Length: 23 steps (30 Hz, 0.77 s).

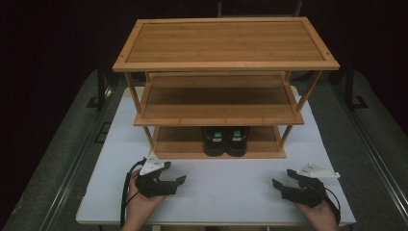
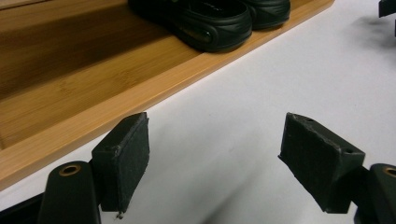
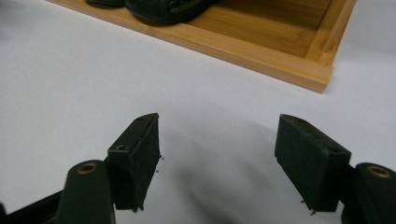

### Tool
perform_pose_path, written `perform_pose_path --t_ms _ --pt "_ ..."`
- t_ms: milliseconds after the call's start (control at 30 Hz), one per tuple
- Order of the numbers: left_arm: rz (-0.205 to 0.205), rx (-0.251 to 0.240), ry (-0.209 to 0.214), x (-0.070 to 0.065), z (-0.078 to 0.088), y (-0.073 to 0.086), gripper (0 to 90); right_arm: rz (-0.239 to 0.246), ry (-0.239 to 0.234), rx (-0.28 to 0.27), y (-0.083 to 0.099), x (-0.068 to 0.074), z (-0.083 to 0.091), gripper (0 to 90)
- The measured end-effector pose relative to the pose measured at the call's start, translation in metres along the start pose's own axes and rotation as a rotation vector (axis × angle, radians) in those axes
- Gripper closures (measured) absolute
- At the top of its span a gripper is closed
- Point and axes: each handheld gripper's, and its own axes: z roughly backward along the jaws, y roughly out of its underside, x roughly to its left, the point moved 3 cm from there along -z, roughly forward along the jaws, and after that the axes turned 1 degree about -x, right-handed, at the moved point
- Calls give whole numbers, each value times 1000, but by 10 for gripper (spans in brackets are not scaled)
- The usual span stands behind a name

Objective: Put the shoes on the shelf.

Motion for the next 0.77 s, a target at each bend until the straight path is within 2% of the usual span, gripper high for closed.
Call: perform_pose_path --t_ms 400,667,767 --pt "-6 -2 1 1 6 6 230 4 -3 -13 6 -1 10 292" --pt "24 2 15 4 11 20 219 -14 1 -39 14 -1 16 280" --pt "43 -11 30 3 12 22 211 -16 -2 -42 17 1 16 267"
